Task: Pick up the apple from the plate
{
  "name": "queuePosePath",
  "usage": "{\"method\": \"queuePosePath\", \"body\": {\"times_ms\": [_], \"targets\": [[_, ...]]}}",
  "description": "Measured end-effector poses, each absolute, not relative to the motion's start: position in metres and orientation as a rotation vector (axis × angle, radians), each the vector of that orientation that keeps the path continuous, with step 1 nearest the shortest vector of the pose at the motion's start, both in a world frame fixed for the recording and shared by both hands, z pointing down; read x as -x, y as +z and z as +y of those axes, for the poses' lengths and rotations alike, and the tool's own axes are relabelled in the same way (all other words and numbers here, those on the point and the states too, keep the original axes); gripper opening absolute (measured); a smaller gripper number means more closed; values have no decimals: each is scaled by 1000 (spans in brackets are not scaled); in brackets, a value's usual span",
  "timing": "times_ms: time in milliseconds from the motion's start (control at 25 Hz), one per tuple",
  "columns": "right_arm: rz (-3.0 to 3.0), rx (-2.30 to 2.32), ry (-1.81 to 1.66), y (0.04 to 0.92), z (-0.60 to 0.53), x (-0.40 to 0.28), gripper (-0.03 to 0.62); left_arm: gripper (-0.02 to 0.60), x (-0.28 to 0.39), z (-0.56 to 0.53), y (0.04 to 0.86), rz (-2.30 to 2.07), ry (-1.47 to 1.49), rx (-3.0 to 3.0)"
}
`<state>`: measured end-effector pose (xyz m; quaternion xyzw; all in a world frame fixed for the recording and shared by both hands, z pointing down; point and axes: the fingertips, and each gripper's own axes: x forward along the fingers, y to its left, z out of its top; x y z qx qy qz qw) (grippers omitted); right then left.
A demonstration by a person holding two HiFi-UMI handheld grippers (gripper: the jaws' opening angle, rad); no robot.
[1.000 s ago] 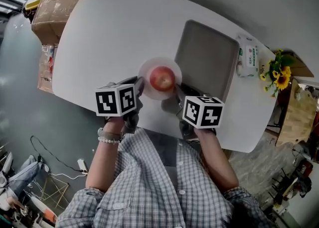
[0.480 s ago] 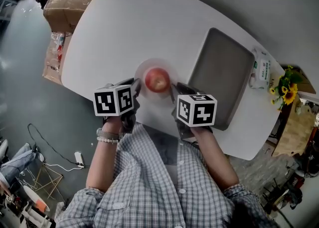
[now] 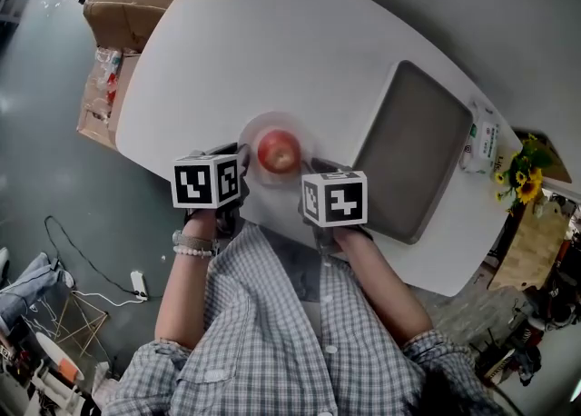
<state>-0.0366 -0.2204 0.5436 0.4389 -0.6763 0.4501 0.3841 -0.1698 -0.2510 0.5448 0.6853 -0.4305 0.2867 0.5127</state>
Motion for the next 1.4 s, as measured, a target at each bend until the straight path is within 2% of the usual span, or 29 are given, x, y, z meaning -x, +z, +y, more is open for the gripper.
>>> {"method": "queuePosePath", "body": {"times_ms": [640, 880, 1040, 1120, 1400], "targets": [[-1728, -1100, 1145, 547, -224, 44, 89, 61, 175, -256, 555, -1000, 654, -1651], [-1788, -1105, 1089, 537, -222, 37, 89, 83, 190, -258, 546, -1073, 617, -1646], [-1836, -1233, 1045, 516, -229, 20, 87, 77, 204, -266, 519, -1201, 577, -1749], [-1867, -1280, 1020, 504, -231, 11, 87, 47, 200, -268, 500, -1236, 569, -1838], [-1952, -1428, 955, 464, -226, -24, 48, 14, 144, -273, 432, -1173, 452, -2111]]}}
